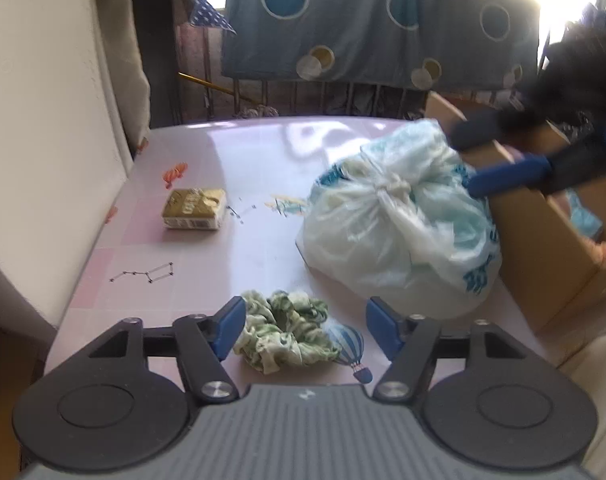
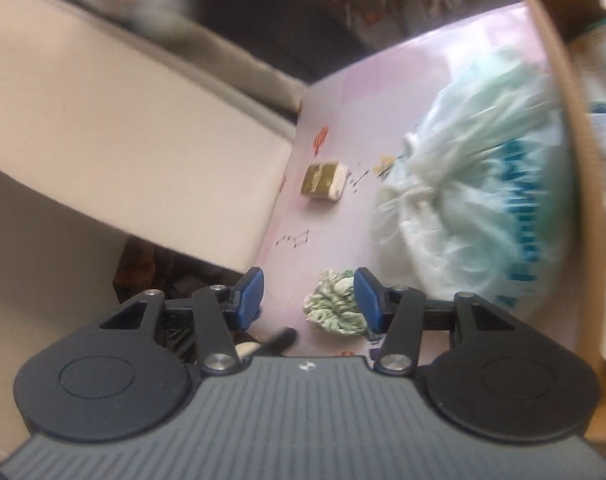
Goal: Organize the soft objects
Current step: 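Grasp the gold snack box with the right gripper while the left gripper grasps the green scrunchie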
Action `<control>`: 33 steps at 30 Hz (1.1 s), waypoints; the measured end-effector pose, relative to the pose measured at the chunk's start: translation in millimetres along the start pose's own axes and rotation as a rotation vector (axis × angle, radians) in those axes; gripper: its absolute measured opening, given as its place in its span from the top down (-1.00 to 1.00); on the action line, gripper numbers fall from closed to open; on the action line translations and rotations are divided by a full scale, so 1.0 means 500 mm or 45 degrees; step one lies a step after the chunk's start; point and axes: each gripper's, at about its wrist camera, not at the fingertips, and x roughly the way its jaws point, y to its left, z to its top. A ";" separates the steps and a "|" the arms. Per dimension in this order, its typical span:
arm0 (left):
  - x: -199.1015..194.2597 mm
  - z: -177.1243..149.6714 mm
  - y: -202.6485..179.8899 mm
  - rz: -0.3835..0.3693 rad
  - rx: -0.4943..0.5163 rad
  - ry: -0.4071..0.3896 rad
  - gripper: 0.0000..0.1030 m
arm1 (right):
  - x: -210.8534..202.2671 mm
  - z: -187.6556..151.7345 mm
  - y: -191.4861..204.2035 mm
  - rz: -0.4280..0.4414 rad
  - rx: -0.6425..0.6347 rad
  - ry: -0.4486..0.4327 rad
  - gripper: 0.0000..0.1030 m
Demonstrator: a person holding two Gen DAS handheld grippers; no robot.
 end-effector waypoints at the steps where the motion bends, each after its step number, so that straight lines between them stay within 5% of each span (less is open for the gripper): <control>1: 0.016 -0.007 -0.004 -0.004 0.018 0.021 -0.48 | 0.024 0.008 0.010 0.001 -0.009 0.029 -0.01; 8: 0.131 -0.026 -0.004 0.049 0.046 0.103 -0.55 | 0.156 0.112 0.043 0.028 -0.038 0.130 -0.21; 13: 0.178 -0.024 -0.003 0.103 0.135 0.136 -0.36 | 0.275 0.199 0.083 0.029 -0.273 0.213 -0.63; 22: 0.186 -0.030 0.026 0.086 0.095 0.113 0.15 | 0.535 0.285 0.122 -0.185 -0.598 0.334 -0.66; 33: 0.180 -0.034 0.034 0.066 0.074 0.085 0.32 | 0.694 0.248 0.095 -0.383 -0.817 0.414 -0.59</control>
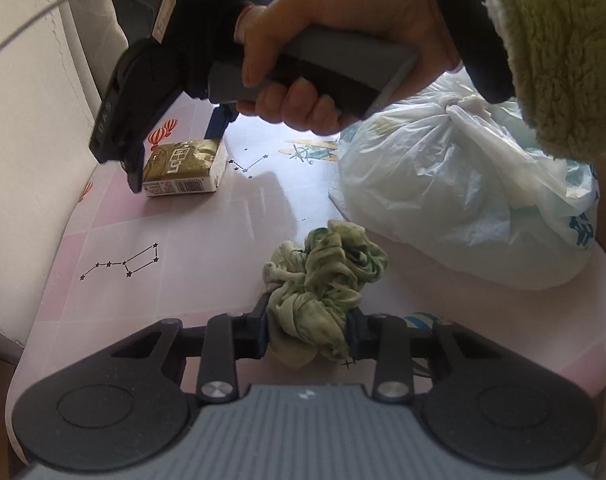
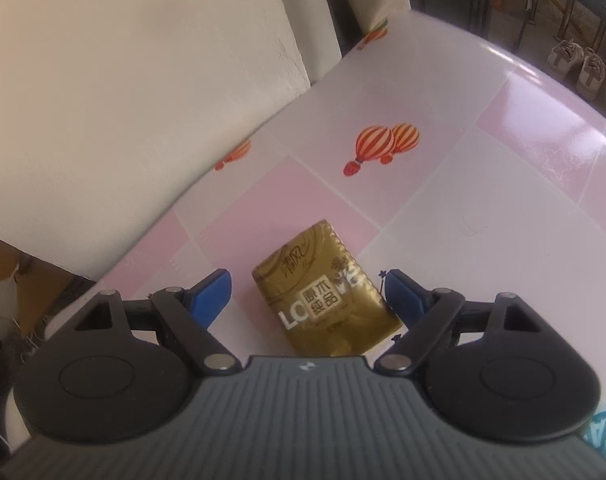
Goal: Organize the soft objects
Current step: 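Carry the snack box into the box with the right gripper while the left carries the scrunchie there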
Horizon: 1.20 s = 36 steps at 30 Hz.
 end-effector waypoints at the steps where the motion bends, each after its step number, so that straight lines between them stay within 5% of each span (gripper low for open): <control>1: 0.000 0.001 0.002 -0.002 -0.004 -0.001 0.34 | 0.004 -0.002 0.004 -0.018 -0.017 -0.003 -0.53; 4: 0.002 0.001 0.005 0.003 -0.015 -0.002 0.38 | -0.002 -0.004 0.009 -0.026 -0.012 -0.019 -0.24; 11: -0.009 0.000 0.007 0.006 -0.027 -0.029 0.42 | -0.046 -0.009 -0.005 0.025 0.109 -0.075 -0.16; 20: -0.024 -0.003 0.012 0.024 -0.049 -0.026 0.44 | -0.322 -0.078 -0.044 0.199 0.282 -0.384 -0.17; 25: -0.039 -0.005 0.015 0.033 -0.067 -0.025 0.44 | -0.534 -0.215 -0.075 0.177 0.397 -0.547 -0.17; 31: -0.061 -0.001 0.015 0.046 -0.086 -0.037 0.44 | -0.780 -0.479 -0.111 -0.015 0.605 -0.702 -0.18; 36: -0.091 0.010 0.003 0.069 -0.088 -0.057 0.44 | -0.866 -0.717 -0.151 -0.214 0.855 -0.716 -0.19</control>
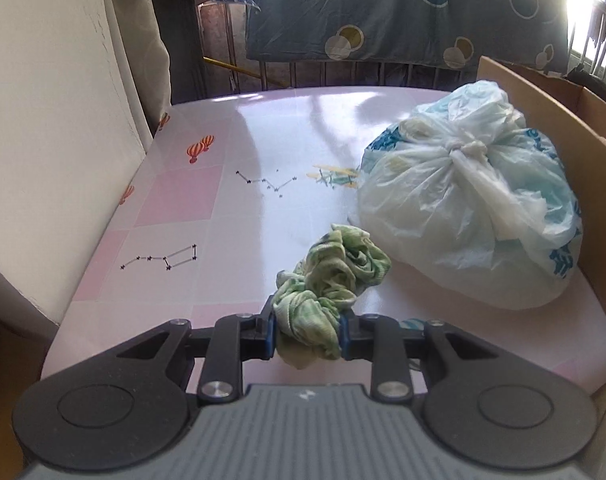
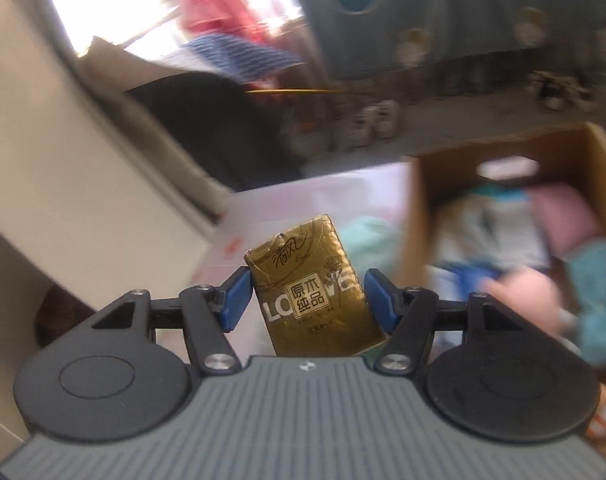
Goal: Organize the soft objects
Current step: 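Carry the snack box into the box with the right gripper while the left carries the scrunchie there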
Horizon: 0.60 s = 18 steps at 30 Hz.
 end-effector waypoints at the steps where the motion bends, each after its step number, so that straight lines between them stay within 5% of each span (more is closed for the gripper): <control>1: -0.008 0.004 -0.004 0.002 0.001 -0.010 0.44 | -0.010 -0.024 -0.035 -0.042 0.043 0.012 -0.20; 10: -0.087 0.060 -0.085 -0.033 0.081 -0.122 0.44 | 0.080 -0.147 -0.209 -0.251 0.195 0.199 -0.20; 15: -0.122 0.085 -0.144 -0.093 0.139 -0.174 0.44 | 0.130 -0.137 -0.229 -0.227 0.205 0.295 -0.20; 18: -0.142 0.093 -0.186 -0.129 0.184 -0.207 0.44 | 0.108 -0.135 -0.235 -0.176 0.230 0.254 -0.21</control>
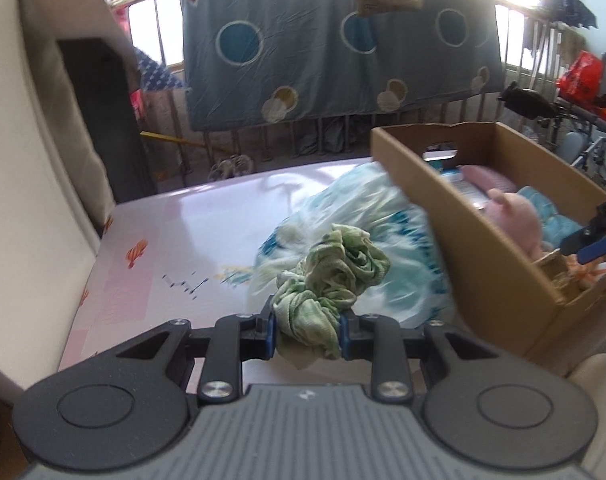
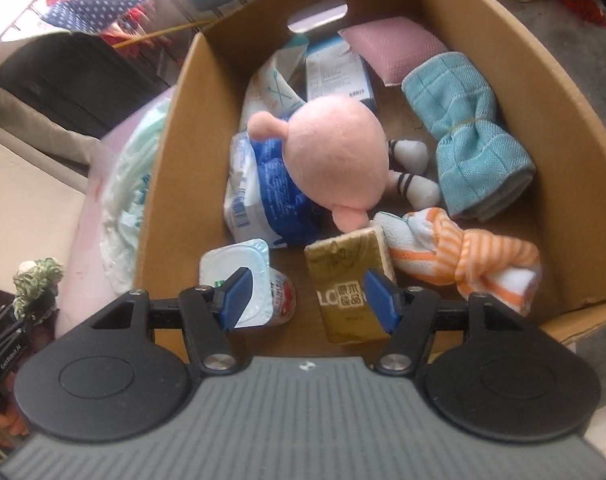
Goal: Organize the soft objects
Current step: 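Carry the snack box into the box with the right gripper while the left carries the scrunchie there, then open the left gripper to drop the green scrunchie into the box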
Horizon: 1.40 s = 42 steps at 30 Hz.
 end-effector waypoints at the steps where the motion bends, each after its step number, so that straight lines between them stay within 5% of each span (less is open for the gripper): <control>1: -0.003 0.007 -0.013 -0.015 0.014 -0.010 0.44 | -0.011 0.002 -0.007 0.026 0.018 -0.022 -0.23; 8: -0.019 0.066 -0.106 -0.197 0.098 -0.066 0.44 | -0.122 -0.018 -0.057 0.121 0.143 -0.197 -0.27; 15: 0.003 0.139 -0.263 -0.470 0.254 -0.040 0.43 | -0.245 -0.076 -0.092 0.096 0.202 -0.416 -0.35; 27: 0.228 0.176 -0.499 -0.747 0.280 0.412 0.42 | -0.332 -0.205 -0.142 0.011 0.290 -0.603 -0.48; 30: 0.260 0.171 -0.519 -0.783 0.238 0.446 0.31 | -0.327 -0.216 -0.155 -0.015 0.299 -0.608 -0.49; 35: 0.272 0.169 -0.511 -0.827 0.123 0.460 -0.14 | -0.306 -0.230 -0.172 0.000 0.344 -0.589 -0.49; 42: 0.194 0.187 -0.429 -0.838 0.039 0.322 -0.40 | -0.280 -0.240 -0.161 0.050 0.381 -0.586 -0.50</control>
